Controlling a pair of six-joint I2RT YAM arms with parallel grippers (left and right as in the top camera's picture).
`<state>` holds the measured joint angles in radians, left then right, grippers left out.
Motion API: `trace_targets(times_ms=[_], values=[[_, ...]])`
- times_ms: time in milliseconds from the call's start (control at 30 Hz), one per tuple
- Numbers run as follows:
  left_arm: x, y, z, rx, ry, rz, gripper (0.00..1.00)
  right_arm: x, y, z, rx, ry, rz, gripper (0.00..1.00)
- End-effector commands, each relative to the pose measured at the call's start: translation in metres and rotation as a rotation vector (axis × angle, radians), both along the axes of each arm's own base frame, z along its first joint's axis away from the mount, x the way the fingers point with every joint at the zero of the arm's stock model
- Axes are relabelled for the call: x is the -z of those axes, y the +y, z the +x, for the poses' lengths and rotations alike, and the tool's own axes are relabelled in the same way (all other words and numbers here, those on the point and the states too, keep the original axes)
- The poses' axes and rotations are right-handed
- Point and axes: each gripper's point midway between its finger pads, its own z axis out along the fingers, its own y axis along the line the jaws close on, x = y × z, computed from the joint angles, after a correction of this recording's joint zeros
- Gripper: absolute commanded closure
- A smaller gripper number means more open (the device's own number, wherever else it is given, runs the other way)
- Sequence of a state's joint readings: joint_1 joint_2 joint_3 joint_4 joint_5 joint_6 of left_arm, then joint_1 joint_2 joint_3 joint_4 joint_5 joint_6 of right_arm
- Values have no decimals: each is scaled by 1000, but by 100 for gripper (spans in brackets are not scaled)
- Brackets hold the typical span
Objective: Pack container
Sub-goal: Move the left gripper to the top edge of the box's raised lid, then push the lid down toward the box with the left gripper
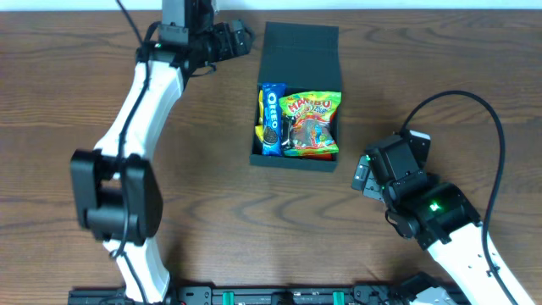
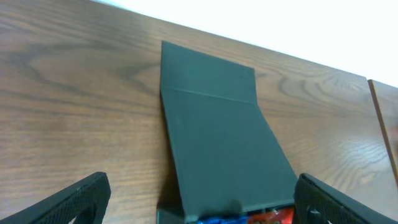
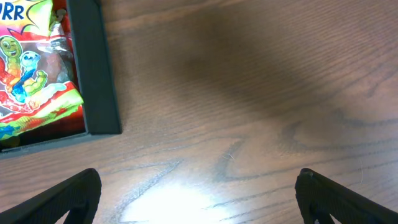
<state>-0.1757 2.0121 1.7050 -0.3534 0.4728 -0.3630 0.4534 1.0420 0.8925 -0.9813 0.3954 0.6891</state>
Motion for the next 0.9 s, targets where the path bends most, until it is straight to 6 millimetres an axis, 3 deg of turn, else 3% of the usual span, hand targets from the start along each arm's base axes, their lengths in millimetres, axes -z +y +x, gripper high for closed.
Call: trace_targets(times_ms=[0,100,233,433,533,633,867], values=[[29,-19,16,46,80,-92,5,-1,-6,1,29,-16,-9,1],[46,-35,32,79,125,-166,4,-1,-6,0,29,-15,-10,1],[75,-37,44,52,176,-177,4,-1,-6,0,29,-15,-10,1],[115,-47,37,80,264,-203,5,-1,-6,1,29,-16,-9,1],[126,-55,34,94,283,-203,5,-1,-6,1,29,-16,-9,1],[132,-66,30,118,284,-200,5,-2,-6,1,29,-16,-9,1],[111,-104,24,258,196,-263,5,-2,-6,1,29,-17,-9,1]])
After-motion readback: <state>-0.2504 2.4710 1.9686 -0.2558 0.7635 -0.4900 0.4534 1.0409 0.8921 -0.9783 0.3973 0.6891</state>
